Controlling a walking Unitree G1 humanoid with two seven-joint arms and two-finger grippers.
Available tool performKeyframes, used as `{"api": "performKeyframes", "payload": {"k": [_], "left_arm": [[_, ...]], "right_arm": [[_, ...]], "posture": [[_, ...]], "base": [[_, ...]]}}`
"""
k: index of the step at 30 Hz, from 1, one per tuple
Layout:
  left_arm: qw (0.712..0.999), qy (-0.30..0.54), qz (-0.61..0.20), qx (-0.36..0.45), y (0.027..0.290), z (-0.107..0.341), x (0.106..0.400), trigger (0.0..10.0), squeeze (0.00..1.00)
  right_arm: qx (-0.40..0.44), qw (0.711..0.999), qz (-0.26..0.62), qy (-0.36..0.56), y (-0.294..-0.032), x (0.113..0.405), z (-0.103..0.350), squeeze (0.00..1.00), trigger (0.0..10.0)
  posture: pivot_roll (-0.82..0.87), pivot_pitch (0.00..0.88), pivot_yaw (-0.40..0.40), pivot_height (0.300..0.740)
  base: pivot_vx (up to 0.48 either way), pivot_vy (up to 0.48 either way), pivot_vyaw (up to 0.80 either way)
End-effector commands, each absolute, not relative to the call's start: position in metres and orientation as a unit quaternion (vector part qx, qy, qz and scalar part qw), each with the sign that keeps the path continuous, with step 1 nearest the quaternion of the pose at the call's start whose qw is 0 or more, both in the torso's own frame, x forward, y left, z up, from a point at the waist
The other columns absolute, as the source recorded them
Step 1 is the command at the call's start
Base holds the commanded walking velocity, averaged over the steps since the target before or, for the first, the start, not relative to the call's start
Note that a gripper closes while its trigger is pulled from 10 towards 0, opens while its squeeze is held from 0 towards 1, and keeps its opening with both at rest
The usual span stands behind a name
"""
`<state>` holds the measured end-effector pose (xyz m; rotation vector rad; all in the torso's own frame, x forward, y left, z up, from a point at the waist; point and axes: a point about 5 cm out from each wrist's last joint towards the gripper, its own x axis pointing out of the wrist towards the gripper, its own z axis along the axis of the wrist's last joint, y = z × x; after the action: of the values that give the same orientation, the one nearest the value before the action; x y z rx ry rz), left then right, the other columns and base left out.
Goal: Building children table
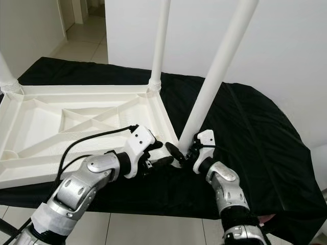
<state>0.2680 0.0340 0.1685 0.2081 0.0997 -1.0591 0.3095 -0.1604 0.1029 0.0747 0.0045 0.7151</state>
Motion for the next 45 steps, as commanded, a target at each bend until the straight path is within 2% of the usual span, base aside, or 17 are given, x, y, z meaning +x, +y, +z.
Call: {"api": "performKeyframes", "payload": {"k": [1,5,11,15,20,25,31,32,33,34,37,38,39,40,45], "left_arm": [[0.858,0.049,-0.503,0.092,0.035,0.169,0.265,10.0,0.00],[0.856,0.061,-0.504,0.095,0.049,0.163,0.262,10.0,0.00],[0.857,0.067,-0.502,0.094,0.063,0.162,0.256,10.0,0.00],[0.872,0.079,-0.472,0.106,0.074,0.157,0.259,10.0,0.00],[0.874,0.078,-0.469,0.102,0.078,0.157,0.260,10.0,0.00],[0.864,0.077,-0.488,0.096,0.072,0.156,0.258,10.0,0.00],[0.862,0.079,-0.492,0.095,0.068,0.154,0.255,10.0,0.00],[0.863,0.078,-0.491,0.088,0.067,0.155,0.255,10.0,0.00],[0.865,0.078,-0.489,0.084,0.066,0.155,0.255,10.0,0.00],[0.864,0.077,-0.490,0.083,0.066,0.154,0.254,10.0,0.00],[0.863,0.077,-0.491,0.084,0.065,0.153,0.254,10.0,0.00],[0.863,0.078,-0.492,0.085,0.065,0.153,0.253,10.0,0.00],[0.863,0.078,-0.492,0.085,0.065,0.153,0.253,10.0,0.00],[0.862,0.078,-0.493,0.086,0.064,0.152,0.253,10.0,0.00],[0.863,0.078,-0.491,0.088,0.062,0.152,0.255,10.0,0.00]], "right_arm": [[0.043,0.926,0.375,0.010,-0.149,0.302,0.097,0.00,10.0],[0.051,0.924,0.378,0.002,-0.140,0.290,0.093,0.00,10.0],[0.058,0.928,0.368,0.003,-0.142,0.274,0.089,0.00,10.0],[0.046,0.937,0.347,-0.003,-0.148,0.269,0.090,0.00,10.0],[0.033,0.947,0.319,-0.025,-0.151,0.279,0.098,0.00,10.0],[0.014,0.944,0.325,-0.046,-0.147,0.295,0.111,0.00,10.0],[-0.008,0.939,0.341,-0.047,-0.145,0.300,0.115,0.00,10.0],[-0.014,0.937,0.347,-0.046,-0.145,0.301,0.115,0.00,9.5],[-0.016,0.937,0.347,-0.046,-0.145,0.302,0.115,0.00,9.5],[-0.024,0.936,0.349,-0.045,-0.145,0.302,0.114,0.00,6.4],[-0.029,0.935,0.350,-0.044,-0.145,0.302,0.114,0.00,6.4],[-0.030,0.935,0.351,-0.044,-0.145,0.303,0.113,0.00,4.4],[-0.030,0.935,0.351,-0.044,-0.145,0.303,0.113,0.00,4.4],[-0.030,0.934,0.353,-0.042,-0.145,0.303,0.113,0.00,0.0],[-0.020,0.937,0.346,-0.030,-0.149,0.304,0.108,0.00,0.0]], "posture": [[0.02,0.000,-0.127,0.740],[0.02,0.000,-0.129,0.740],[0.02,0.000,-0.138,0.740],[0.02,0.000,-0.137,0.740],[0.01,0.000,-0.129,0.740],[0.02,0.000,-0.124,0.740],[0.02,0.000,-0.124,0.740],[0.02,0.000,-0.124,0.740],[0.02,0.000,-0.124,0.740],[0.03,0.000,-0.128,0.740],[0.03,0.000,-0.128,0.740],[0.03,0.000,-0.132,0.740],[0.03,0.000,-0.132,0.740],[0.04,0.000,-0.134,0.740],[0.04,0.000,-0.137,0.740]], "base": [[0.000,0.000,0.00],[0.000,0.000,0.00],[0.000,0.000,0.00],[0.000,0.000,0.00],[0.000,0.000,0.00],[0.000,0.000,0.00],[0.000,0.000,0.00],[0.000,0.000,0.00],[0.000,0.000,0.00],[0.000,0.000,0.00],[0.000,0.000,0.00],[0.000,0.000,0.00],[0.000,0.000,0.00],[0.000,0.000,0.00],[0.000,0.000,0.00]]}}
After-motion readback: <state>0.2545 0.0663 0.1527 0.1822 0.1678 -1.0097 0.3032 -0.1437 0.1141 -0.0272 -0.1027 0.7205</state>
